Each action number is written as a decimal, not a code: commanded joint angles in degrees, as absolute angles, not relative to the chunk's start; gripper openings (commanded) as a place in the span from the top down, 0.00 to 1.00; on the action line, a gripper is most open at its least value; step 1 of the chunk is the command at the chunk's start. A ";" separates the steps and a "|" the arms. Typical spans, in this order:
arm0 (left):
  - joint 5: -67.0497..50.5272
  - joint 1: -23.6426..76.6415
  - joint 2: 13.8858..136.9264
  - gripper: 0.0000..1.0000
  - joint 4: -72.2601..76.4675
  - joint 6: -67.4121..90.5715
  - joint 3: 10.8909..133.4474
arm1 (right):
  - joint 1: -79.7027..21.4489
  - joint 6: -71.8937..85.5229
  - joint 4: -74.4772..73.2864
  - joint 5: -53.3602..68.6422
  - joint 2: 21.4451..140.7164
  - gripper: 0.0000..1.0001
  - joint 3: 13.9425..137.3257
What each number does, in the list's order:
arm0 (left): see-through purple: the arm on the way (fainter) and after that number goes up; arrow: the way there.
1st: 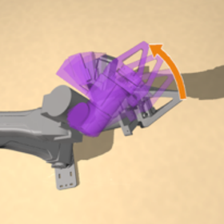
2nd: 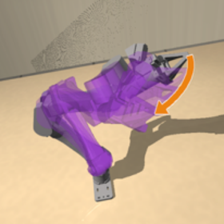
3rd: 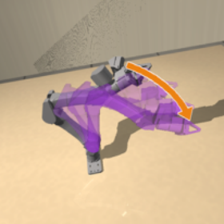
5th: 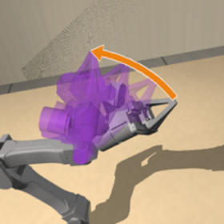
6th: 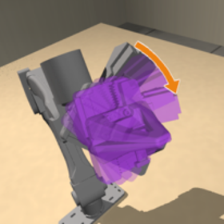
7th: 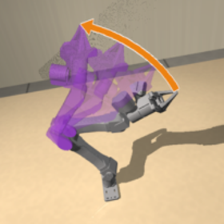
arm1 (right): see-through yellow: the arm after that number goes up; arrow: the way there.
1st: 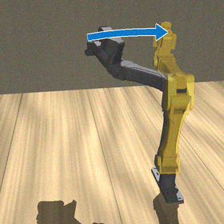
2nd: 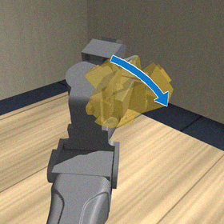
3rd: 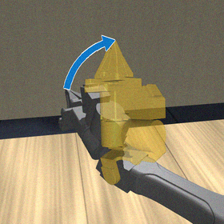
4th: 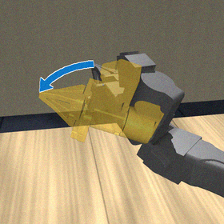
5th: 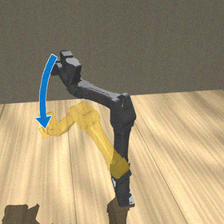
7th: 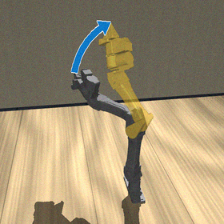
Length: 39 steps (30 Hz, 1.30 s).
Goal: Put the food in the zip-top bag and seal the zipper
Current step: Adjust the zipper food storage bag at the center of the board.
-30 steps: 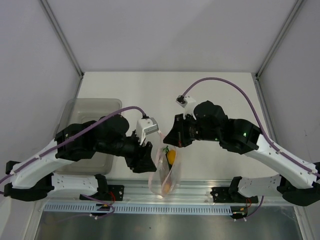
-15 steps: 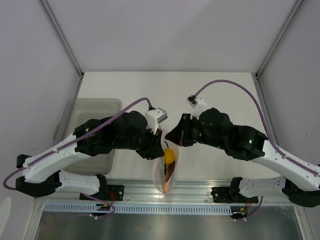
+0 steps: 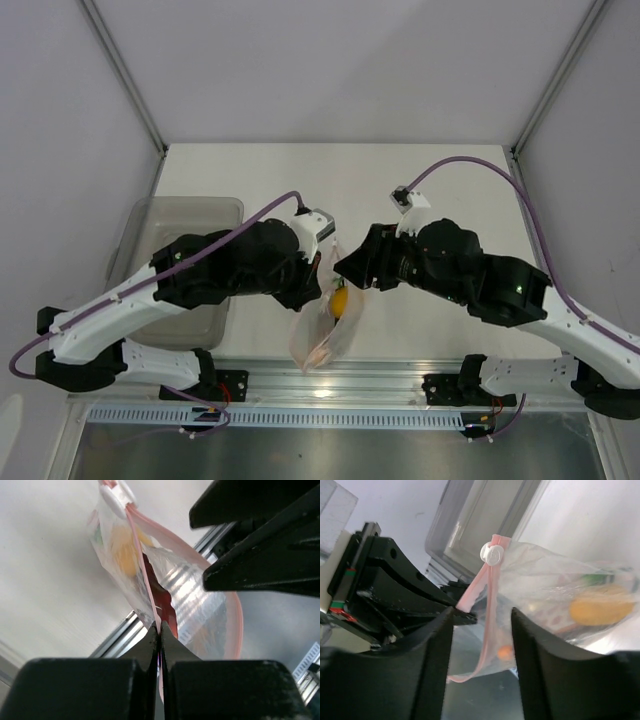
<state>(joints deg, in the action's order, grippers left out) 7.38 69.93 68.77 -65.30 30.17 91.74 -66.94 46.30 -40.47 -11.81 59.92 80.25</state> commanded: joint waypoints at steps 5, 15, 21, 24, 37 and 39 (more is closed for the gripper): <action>-5.25 67.06 63.65 0.99 -62.49 14.60 95.62 | -65.57 28.40 -42.71 -13.45 53.36 0.35 81.74; -22.58 66.80 57.83 0.99 -68.46 7.21 99.66 | -59.07 6.43 -37.72 11.05 51.33 0.44 77.79; -30.14 66.88 55.90 0.99 -70.05 7.21 101.87 | -58.09 0.88 -29.01 38.39 50.10 0.31 72.78; -31.46 66.88 55.63 1.00 -70.05 8.43 101.34 | -58.01 1.40 -22.96 44.55 51.59 0.31 70.32; -32.87 66.88 55.99 0.99 -68.29 9.75 99.58 | -58.97 7.82 -9.41 58.54 56.86 0.37 70.31; -33.05 66.88 56.07 0.99 -67.94 9.76 99.41 | -59.50 8.08 -8.88 58.01 57.13 0.39 69.88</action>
<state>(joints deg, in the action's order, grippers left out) -30.83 67.13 55.99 -71.24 9.04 99.15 -58.67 6.42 -13.85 55.09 56.99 70.11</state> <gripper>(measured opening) 0.005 0.626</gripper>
